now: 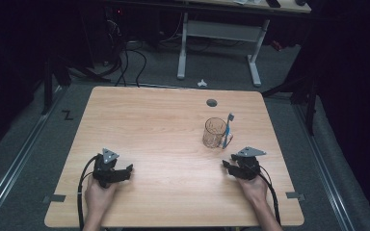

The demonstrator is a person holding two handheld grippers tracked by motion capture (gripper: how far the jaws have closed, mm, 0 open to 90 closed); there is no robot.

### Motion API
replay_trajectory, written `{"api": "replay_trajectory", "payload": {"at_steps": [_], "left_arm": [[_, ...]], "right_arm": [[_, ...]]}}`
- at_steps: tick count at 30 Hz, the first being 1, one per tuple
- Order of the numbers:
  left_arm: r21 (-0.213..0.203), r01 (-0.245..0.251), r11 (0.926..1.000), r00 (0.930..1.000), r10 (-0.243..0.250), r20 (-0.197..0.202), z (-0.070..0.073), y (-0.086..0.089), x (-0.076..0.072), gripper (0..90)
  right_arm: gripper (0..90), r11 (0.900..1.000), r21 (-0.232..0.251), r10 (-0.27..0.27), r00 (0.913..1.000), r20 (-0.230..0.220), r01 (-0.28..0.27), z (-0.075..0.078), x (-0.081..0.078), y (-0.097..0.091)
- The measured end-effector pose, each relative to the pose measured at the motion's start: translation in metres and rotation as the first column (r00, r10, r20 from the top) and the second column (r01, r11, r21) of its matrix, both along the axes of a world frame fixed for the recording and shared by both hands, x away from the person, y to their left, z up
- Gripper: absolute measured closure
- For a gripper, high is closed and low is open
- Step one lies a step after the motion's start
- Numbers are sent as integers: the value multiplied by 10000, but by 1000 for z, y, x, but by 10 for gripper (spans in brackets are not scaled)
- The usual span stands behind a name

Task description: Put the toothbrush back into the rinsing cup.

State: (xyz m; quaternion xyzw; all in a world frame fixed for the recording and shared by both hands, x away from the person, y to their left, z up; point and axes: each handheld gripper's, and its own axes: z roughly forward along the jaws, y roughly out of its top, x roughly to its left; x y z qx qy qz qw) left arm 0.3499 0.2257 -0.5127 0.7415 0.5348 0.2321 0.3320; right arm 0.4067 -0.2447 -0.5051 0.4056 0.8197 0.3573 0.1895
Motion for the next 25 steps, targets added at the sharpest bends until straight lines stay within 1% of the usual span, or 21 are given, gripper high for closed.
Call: {"api": "replay_trajectory", "payload": {"at_steps": [4, 9, 20, 25], "left_arm": [[-1, 0, 10000, 10000, 0, 1, 0, 0, 0, 182], [2, 1, 10000, 10000, -1, -1, 0, 0, 0, 182], [-3, 3, 10000, 10000, -3, -1, 0, 0, 0, 182], [-4, 2, 10000, 10000, -2, -2, 0, 0, 0, 182]], "right_arm": [[469, 10000, -20, -74, 10000, 3, 74, 0, 0, 0], [412, 9998, -46, -189, 9998, -42, 189, 0, -1, 0], [404, 9997, -46, -225, 9997, -52, 225, 0, -1, 0], [383, 9999, -59, -139, 9999, -64, 138, 0, -1, 0]]}}
